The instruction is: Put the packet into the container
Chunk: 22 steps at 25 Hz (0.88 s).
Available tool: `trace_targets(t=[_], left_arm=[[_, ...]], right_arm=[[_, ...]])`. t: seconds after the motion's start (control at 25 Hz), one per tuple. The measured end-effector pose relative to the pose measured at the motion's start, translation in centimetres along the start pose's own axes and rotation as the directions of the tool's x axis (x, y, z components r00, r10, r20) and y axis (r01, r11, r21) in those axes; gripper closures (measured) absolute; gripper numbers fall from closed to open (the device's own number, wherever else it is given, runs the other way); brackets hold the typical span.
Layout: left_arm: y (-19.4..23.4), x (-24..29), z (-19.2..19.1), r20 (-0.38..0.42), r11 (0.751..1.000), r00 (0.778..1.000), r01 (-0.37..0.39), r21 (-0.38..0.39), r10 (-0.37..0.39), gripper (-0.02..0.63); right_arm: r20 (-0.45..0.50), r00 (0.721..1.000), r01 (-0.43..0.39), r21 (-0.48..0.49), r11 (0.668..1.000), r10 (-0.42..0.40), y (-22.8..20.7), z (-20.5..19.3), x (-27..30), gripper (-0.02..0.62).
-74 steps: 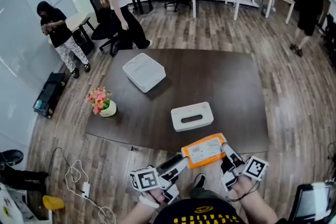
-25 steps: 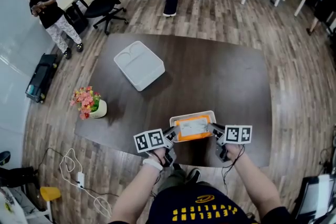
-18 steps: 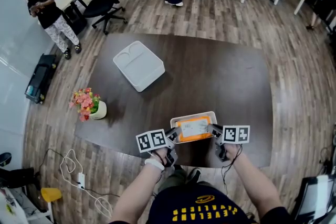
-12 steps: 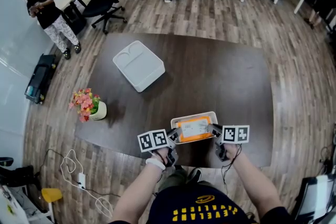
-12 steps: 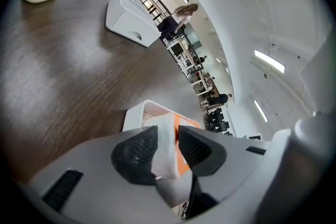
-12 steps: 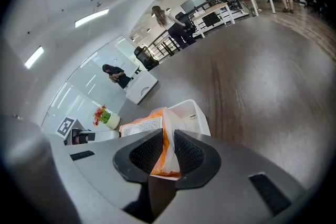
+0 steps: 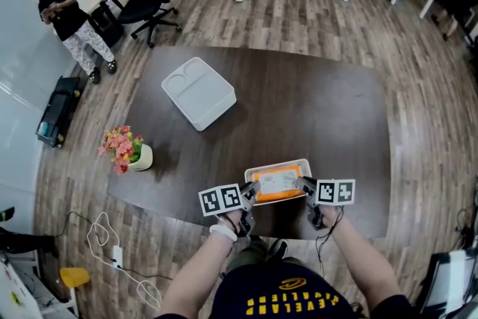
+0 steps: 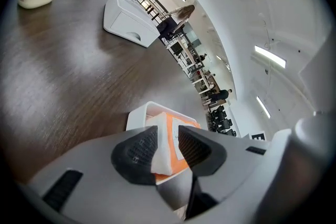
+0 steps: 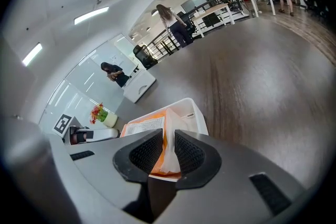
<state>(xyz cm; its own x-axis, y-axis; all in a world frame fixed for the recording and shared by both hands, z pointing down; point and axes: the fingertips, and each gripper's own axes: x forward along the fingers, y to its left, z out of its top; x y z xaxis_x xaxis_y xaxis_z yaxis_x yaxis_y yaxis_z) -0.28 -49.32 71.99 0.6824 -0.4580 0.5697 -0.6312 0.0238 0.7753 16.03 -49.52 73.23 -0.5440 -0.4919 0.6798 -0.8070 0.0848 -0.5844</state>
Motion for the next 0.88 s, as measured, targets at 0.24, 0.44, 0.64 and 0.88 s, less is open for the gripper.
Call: trace_targets(t=[0.24,0.44,0.64,0.88], left_arm=[[0.0,-0.2,-0.1,0.013,1.0,1.0,-0.025,0.014,0.025,0.482],[0.0,-0.7,-0.2,0.02,0.999,0.999,-0.041,0.029,0.04,0.482],[-0.2,-1.6,0.1,0.038,0.992,0.996,-0.08,0.102,0.076,0.482],[-2.9,-2.6,-0.2,0.073,0.99,0.997,-0.041,0.136,0.031,0.482]], right_arm=[[0.024,1.0,0.015,-0.041,0.999,-0.014,0.4,0.5,-0.4,0.517],[0.059,0.997,0.062,-0.074,0.995,-0.058,-0.2,1.0,-1.1,0.517],[0.128,0.988,0.108,-0.141,0.984,-0.09,0.1,1.8,-2.2,0.517],[0.189,0.979,0.119,-0.209,0.971,-0.079,1.5,2.2,-3.7,0.517]])
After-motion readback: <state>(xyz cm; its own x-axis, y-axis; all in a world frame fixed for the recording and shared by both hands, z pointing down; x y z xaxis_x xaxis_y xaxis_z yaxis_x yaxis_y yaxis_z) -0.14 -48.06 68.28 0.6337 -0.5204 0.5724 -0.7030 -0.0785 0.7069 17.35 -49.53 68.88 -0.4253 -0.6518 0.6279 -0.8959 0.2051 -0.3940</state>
